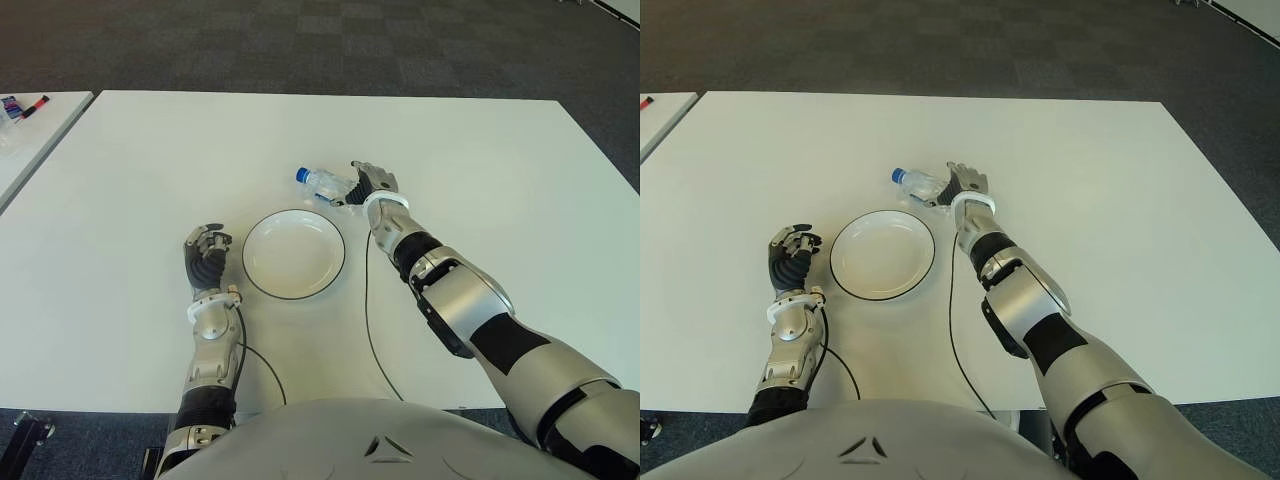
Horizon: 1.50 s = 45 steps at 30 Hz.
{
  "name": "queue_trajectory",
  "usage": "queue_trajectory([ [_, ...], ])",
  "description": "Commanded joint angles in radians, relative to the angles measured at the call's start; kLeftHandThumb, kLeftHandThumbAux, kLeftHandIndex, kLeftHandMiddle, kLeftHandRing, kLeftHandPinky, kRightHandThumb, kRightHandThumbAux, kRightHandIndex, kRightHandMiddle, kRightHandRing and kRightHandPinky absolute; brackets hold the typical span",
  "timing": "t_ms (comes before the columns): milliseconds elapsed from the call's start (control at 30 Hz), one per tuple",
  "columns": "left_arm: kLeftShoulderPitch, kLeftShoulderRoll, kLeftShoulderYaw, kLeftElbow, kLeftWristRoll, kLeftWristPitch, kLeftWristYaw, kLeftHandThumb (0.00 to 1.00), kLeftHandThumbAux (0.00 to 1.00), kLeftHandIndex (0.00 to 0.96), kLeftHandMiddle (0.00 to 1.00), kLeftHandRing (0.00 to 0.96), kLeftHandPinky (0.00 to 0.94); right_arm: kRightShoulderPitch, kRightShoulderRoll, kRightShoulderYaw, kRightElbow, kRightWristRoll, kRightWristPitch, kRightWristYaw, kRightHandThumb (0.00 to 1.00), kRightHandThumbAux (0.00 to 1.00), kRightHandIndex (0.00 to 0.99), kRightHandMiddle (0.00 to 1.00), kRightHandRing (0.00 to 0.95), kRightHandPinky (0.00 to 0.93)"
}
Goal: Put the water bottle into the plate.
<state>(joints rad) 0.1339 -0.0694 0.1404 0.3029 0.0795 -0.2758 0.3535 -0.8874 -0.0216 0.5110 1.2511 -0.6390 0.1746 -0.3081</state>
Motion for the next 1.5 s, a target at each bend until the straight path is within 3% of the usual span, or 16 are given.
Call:
queue_trajectory([
  [33, 0.012, -0.022, 0.000, 0.032, 0.000, 0.051, 0.015, 0.692, 0.723, 0.426, 0.561, 0.534, 0.495, 0.023, -0.009, -0.009, 0.001, 0.009, -0.026, -0.015, 0.239, 0.599, 0.177, 0.240, 0.308, 0.418],
  [233, 0.013, -0.020, -0.004, 0.028, 0.004, 0.049, 0.020, 0.691, 0.723, 0.425, 0.556, 0.527, 0.485, 0.026, -0.013, -0.014, 0.003, 0.008, -0.036, -0.022, 0.358, 0.640, 0.343, 0.334, 0.347, 0.384],
  [433, 0.015, -0.021, -0.005, 0.026, -0.005, 0.040, 0.009, 0.691, 0.723, 0.425, 0.556, 0.528, 0.488, 0.028, -0.021, -0.020, 0.006, 0.010, -0.051, -0.022, 0.426, 0.656, 0.412, 0.373, 0.356, 0.360],
  [767, 0.011, -0.022, -0.005, 0.021, -0.006, 0.056, 0.012, 0.690, 0.723, 0.425, 0.552, 0.519, 0.479, 0.033, -0.032, -0.032, 0.009, 0.019, -0.087, -0.047, 0.408, 0.657, 0.392, 0.373, 0.348, 0.353],
  [1167, 0.013, -0.029, -0.005, 0.014, -0.005, 0.053, 0.019, 0.692, 0.722, 0.426, 0.552, 0.522, 0.484, 0.037, -0.044, -0.043, 0.006, 0.028, -0.130, -0.078, 0.380, 0.650, 0.411, 0.418, 0.420, 0.445],
  [1500, 0.018, -0.031, -0.009, 0.006, -0.002, 0.052, 0.020, 0.694, 0.722, 0.427, 0.553, 0.530, 0.493, 0.040, -0.047, -0.057, 0.007, 0.032, -0.147, -0.096, 0.370, 0.649, 0.404, 0.438, 0.444, 0.466],
])
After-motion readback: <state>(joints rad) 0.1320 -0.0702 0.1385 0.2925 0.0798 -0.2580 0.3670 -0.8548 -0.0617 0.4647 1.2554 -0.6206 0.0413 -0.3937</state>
